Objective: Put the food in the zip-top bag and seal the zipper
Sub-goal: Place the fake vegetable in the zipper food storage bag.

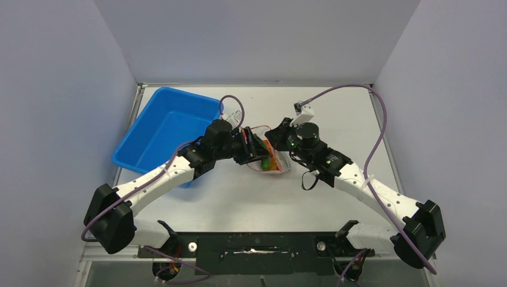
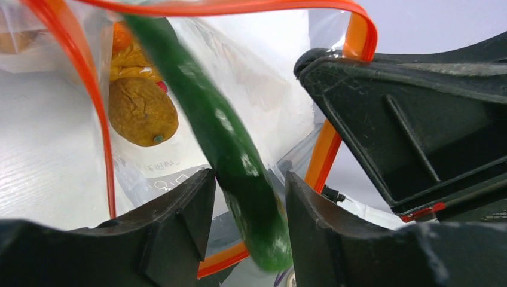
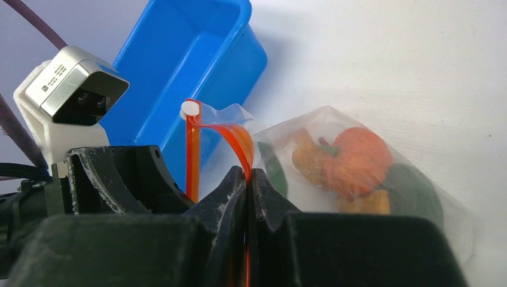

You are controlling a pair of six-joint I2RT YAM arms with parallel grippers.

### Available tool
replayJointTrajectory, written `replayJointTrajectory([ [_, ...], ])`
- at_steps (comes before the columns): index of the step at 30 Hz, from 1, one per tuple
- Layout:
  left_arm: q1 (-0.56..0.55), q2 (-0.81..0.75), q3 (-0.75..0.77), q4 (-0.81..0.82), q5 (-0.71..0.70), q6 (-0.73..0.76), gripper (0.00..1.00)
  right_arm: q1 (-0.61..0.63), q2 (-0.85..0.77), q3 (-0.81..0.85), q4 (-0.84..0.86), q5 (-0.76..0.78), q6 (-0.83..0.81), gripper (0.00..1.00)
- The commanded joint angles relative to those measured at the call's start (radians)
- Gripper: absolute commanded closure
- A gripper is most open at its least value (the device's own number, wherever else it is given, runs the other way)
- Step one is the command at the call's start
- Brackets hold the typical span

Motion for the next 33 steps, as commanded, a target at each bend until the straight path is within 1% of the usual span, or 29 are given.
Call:
replayJointTrajectory([
  [1,0.006,-0.009,0.033,0.123,-0.012,-0.023,0.54,0.008,-0.02,0.001,0.07,0.033,0.004,0.99],
  [3,0.006,-0.013,0.021,0.144,-0.017,-0.025,0.53,0.008,-0.02,0.003,0.066,0.033,0.001,0.99],
  [8,0.006,-0.024,0.021,0.153,-0.035,0.026,0.53,0.005,-0.031,0.002,0.051,0.047,-0.022,0.99],
  [12,0.006,-0.067,0.006,0.187,-0.062,0.107,0.54,-0.004,-0.045,0.017,0.01,0.067,-0.072,1.0],
  [15,0.007,-0.122,-0.017,0.208,-0.119,0.189,0.56,-0.013,-0.067,0.019,-0.02,0.084,-0.102,1.0],
  [21,0.012,-0.257,-0.03,0.242,-0.111,0.474,0.57,-0.026,-0.117,0.02,-0.076,0.074,-0.18,1.0],
  [23,0.013,-0.307,-0.042,0.252,-0.063,0.612,0.57,-0.038,-0.132,0.029,-0.107,0.065,-0.193,1.0],
  [24,0.013,-0.334,-0.067,0.263,-0.023,0.701,0.57,-0.044,-0.135,0.037,-0.126,0.054,-0.203,1.0],
  [25,0.014,-0.361,-0.088,0.267,0.017,0.754,0.57,-0.046,-0.14,0.045,-0.143,0.044,-0.217,1.0],
  [29,0.014,-0.463,-0.163,0.216,0.142,1.01,0.54,-0.052,-0.159,0.063,-0.183,-0.013,-0.271,1.0],
  [33,0.014,-0.552,-0.231,0.149,0.172,1.192,0.5,-0.058,-0.157,0.086,-0.228,-0.099,-0.344,1.0],
])
